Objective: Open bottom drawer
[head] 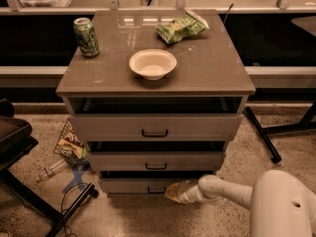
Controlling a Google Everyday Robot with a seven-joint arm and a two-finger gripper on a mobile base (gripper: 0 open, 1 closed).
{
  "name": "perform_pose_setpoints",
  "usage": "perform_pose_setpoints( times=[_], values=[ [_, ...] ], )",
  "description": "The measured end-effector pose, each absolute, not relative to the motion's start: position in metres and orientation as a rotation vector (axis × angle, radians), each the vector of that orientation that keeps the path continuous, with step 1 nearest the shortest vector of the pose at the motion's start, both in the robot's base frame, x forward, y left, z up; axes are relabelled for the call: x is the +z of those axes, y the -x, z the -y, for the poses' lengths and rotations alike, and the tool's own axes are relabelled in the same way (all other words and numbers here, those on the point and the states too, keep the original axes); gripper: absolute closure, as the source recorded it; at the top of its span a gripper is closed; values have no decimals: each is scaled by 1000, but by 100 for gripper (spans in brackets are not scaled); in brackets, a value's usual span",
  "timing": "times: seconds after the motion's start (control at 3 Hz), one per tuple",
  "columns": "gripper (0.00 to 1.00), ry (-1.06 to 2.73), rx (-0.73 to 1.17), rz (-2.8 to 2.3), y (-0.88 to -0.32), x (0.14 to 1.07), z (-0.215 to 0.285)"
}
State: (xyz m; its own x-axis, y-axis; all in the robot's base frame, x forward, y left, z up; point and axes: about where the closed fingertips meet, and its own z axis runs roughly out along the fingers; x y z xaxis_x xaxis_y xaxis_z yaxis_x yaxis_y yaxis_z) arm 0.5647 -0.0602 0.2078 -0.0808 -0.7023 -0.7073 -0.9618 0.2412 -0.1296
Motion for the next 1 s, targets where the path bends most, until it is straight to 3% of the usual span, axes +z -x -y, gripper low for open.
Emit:
perform_pose_setpoints(
  times=[1.0],
  values=[
    [3,1505,560,-1792,-559,213,57]
  ],
)
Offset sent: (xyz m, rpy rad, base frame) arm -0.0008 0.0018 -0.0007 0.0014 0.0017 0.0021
